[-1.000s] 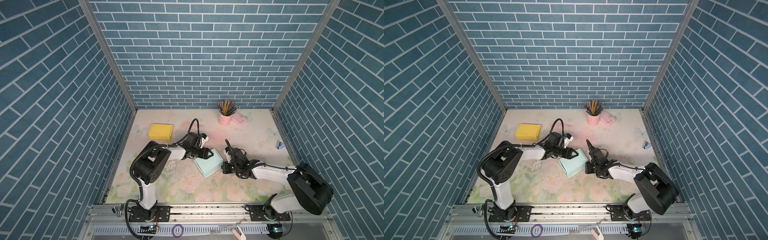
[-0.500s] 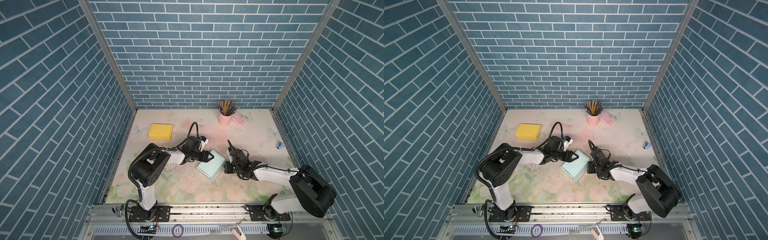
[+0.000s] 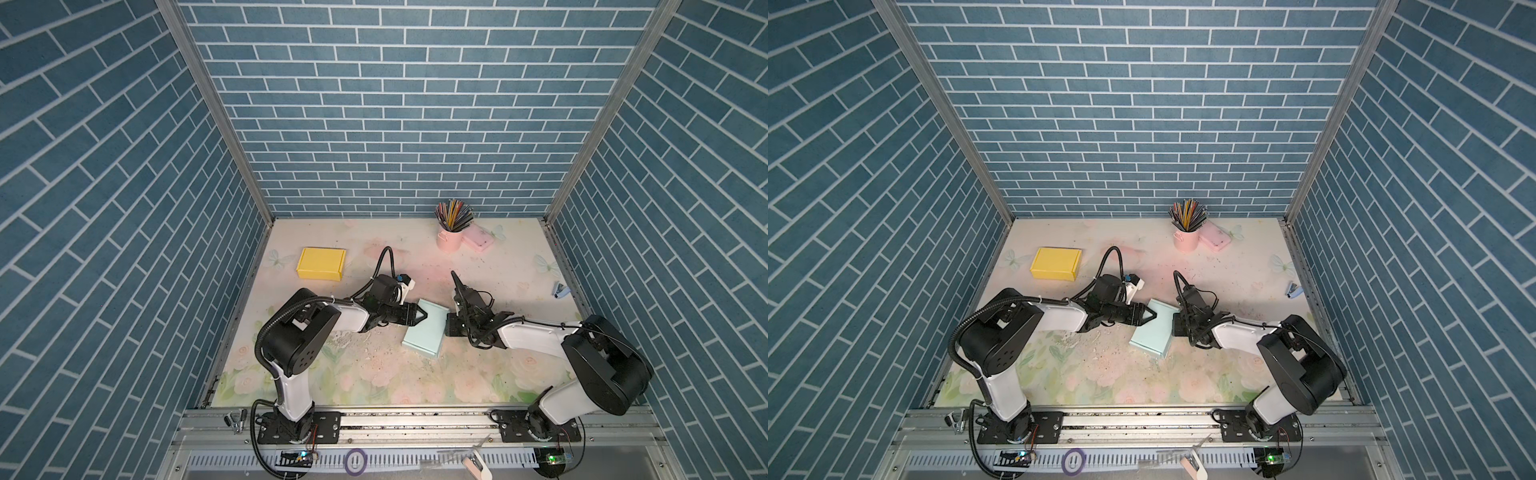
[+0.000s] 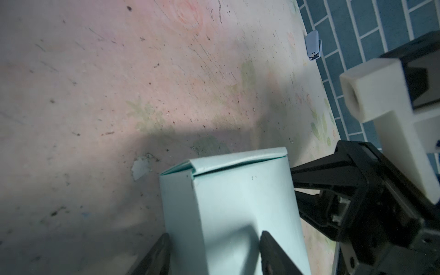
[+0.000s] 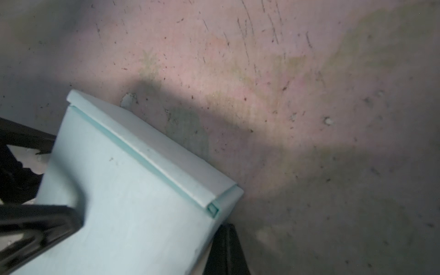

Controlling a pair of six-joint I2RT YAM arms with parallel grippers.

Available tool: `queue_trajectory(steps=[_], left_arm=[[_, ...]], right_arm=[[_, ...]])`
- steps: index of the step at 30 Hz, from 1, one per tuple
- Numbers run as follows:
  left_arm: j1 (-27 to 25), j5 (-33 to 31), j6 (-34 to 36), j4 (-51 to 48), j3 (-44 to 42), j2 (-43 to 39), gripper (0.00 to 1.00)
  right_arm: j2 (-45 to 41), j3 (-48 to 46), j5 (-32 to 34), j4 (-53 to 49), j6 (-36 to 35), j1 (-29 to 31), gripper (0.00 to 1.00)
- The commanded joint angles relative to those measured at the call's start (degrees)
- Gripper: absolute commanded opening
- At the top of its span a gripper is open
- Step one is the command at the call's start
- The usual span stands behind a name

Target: Fold the paper box

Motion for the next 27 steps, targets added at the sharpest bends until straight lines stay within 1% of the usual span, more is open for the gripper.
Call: queue_trajectory(steps=[1,3,5,9,14,18,20,22,24,27], left_arm=[[-3.28,5.5,-0.64,-1.99,-0.38,1.49,0.59],[-2.18,4.21,-0.05,-3.3,-0.38,1.34,0.6],[-0.96,3.46,0.45,-4.27,-0.15,1.3,0.6],[1.04,3.87,0.19,-4.07,-0.27,0.67,0.61],[1.51,3.48,0.37,-4.07,-2.31,-2.26,0.65],[1.6,2.38,0.74,-4.5,-5.28,-5.92,0.71],[1.6,1.61,1.07,-5.3,-6.02,-7.7,0.72],[1.52,1.62,0.79,-5.02,-8.61,-9.31,0.72],[1.1,1.66,0.29,-4.6,-9.91,-10.6,0.72],[-0.1,0.96,-0.11,-4.73,-11.24,-12.14,0.72]], right_arm=[[-1.95,0.61,-4.66,7.76,0.63,2.98,0.02],[-3.61,-1.16,-2.47,6.03,0.3,2.58,0.02],[-5.27,-3.62,-1.87,5.67,0.5,1.79,0.04],[-8.51,-7.78,-1.34,5.42,1.0,1.11,0.05],[-13.39,-12.15,-2.17,6.2,2.05,1.45,0.05],[-19.51,-14.4,-1.09,1.71,2.23,2.85,0.06],[-22.9,-14.98,-0.05,-1.55,2.38,4.14,0.06],[-25.59,-14.96,1.28,-4.62,2.73,6.16,0.06],[-26.29,-14.62,1.83,-5.75,3.46,8.17,0.06],[-24.4,-14.57,1.88,-3.55,5.82,11.19,0.06]])
